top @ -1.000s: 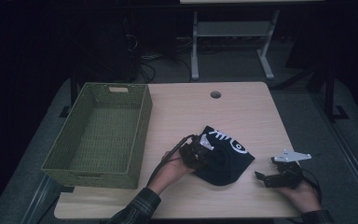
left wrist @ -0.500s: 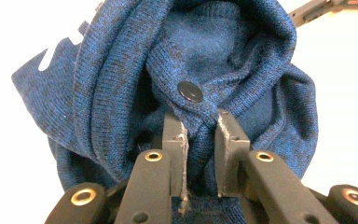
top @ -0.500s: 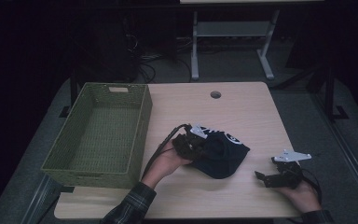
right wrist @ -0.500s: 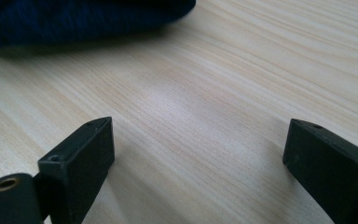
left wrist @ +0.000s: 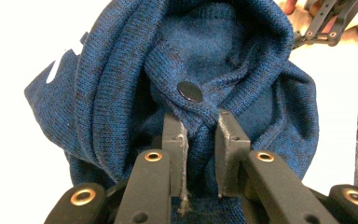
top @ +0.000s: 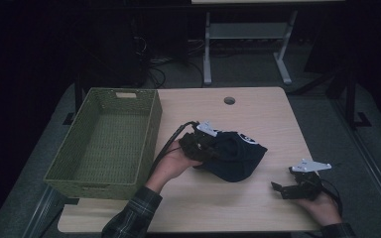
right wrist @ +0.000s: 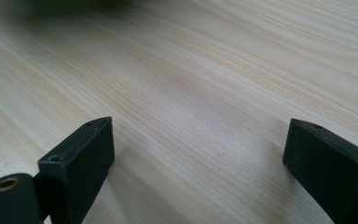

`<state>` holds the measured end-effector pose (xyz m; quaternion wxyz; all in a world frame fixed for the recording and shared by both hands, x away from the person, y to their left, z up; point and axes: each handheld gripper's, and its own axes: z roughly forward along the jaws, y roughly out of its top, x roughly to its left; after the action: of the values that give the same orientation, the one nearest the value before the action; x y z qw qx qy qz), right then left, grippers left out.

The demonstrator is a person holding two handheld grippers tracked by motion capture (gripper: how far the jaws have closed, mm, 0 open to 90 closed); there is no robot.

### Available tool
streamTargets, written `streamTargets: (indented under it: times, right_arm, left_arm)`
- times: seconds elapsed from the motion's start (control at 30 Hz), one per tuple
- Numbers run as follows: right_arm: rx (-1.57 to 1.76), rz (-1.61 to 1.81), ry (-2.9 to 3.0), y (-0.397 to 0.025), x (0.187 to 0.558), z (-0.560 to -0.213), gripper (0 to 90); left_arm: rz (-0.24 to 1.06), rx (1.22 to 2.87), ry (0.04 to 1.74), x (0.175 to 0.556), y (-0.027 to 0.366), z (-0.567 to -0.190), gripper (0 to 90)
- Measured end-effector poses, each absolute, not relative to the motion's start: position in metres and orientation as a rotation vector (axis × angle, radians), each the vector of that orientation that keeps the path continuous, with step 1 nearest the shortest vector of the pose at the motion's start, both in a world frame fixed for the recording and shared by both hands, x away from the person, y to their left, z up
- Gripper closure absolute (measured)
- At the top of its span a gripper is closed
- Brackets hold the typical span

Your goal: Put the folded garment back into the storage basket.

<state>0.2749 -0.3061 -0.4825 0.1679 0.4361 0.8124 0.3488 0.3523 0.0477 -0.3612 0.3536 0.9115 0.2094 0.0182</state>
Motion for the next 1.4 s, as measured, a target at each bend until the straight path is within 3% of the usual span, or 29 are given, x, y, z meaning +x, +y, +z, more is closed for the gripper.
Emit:
streamTargets:
  times: [0.83,1.4]
  right_arm:
    - [1.239,0.994,2.308,-0.306,0.275,-0.483,8.5]
    - [1.242,0.994,2.309,-0.306,0.275,-0.483,8.5]
  left_arm:
    - [0.222,2.308,0.595,0.37,0.107,-0.276,76.1]
    - [0.345,2.262,0.743,0.373,0.169,-0.252,76.0]
